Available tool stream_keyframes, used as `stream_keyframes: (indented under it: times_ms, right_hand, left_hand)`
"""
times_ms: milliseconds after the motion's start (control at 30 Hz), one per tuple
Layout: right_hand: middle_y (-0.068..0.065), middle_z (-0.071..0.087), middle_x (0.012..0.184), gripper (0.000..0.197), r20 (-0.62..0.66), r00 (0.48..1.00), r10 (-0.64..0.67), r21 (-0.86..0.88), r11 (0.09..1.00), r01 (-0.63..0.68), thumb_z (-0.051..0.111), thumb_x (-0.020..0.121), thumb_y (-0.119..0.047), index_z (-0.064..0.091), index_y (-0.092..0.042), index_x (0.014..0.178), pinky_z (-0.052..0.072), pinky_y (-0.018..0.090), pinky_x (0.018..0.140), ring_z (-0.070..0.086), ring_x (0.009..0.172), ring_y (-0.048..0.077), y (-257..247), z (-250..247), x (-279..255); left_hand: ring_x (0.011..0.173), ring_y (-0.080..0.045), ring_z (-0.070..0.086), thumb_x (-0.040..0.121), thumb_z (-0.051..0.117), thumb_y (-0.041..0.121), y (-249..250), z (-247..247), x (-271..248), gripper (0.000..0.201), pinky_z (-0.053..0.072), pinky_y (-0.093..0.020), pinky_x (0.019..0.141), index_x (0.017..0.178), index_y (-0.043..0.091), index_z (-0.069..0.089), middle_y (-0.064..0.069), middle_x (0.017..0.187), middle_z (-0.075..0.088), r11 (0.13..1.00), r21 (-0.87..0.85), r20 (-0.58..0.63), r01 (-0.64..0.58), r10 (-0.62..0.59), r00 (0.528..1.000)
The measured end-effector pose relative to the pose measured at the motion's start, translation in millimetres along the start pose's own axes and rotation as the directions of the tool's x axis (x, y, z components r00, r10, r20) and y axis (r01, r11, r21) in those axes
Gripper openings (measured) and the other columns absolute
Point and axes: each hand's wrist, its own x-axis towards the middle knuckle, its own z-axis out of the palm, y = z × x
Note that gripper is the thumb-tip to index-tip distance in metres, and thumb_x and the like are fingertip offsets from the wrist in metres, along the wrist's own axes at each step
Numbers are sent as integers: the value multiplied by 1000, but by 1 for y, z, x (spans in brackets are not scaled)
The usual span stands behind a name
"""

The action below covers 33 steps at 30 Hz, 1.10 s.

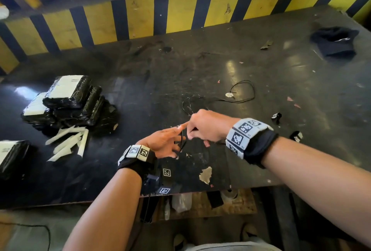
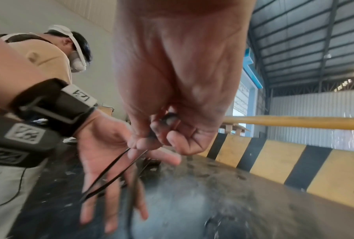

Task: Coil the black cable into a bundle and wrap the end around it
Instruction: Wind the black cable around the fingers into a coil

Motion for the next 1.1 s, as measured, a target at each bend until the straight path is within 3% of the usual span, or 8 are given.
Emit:
stream_keyframes:
  times_ms: [100,267,467,633,733,900,1000,1100]
  right_hand:
    - [-4,75,96,13,-131,991,-29,-51,998,22,70,93,-29,81,-26,98,59,35,77,70,82,18,-1,-19,9]
    - [-10,79,93,9,-206,978,-27,18,999,32,76,86,-29,82,-31,92,60,38,82,72,88,16,7,-32,28]
    - [-9,79,87,8,-212,977,-24,108,993,48,79,85,-32,82,-33,92,59,39,83,72,82,13,22,-29,42]
    - [-9,79,82,11,-234,971,-53,128,988,85,76,88,-26,83,-33,92,59,35,78,73,79,16,28,-27,51]
    - [-12,73,75,12,-247,968,-54,151,984,93,75,90,-21,84,-26,94,54,30,70,69,71,14,36,-20,53]
    - [-22,64,71,9,-271,961,54,311,950,34,76,90,-19,82,-25,86,41,9,66,59,65,-19,56,18,39]
    - [-16,70,67,8,-276,949,153,555,832,28,74,92,-26,81,-27,89,47,10,63,64,59,-9,52,47,26]
    - [-16,62,51,21,-234,953,193,599,801,-14,69,95,-32,80,-23,81,45,20,57,54,46,-1,46,75,20]
  left_hand:
    - [92,-30,52,91,64,47,-3,6,-3,39,45,-48,81,129,45,66,-11,135,46,999,19,38,44,-44,998]
    - [124,-47,41,84,70,56,-2,10,-11,66,41,-61,102,146,53,46,-21,159,27,999,-38,136,28,-22,991]
    - [121,-42,41,86,69,55,3,17,-25,68,42,-60,101,149,47,45,-23,153,30,999,-19,188,44,-40,981]
    - [128,-47,38,87,69,55,2,25,-35,66,30,-71,110,148,44,48,-30,163,21,999,-35,241,36,-27,970]
    - [133,-50,34,89,68,52,4,32,-42,62,22,-74,112,147,42,50,-32,163,22,997,-73,282,-8,28,959]
    - [139,-55,25,92,65,47,15,40,-49,62,15,-76,112,150,38,46,-34,160,27,974,-172,338,-148,199,920]
    - [141,-60,22,94,62,47,25,38,-50,53,13,-79,111,145,41,51,-34,156,34,941,-240,309,-238,306,900]
    - [144,-66,14,97,57,48,33,31,-49,51,11,-81,109,147,46,46,-39,160,20,908,-285,258,-306,380,888]
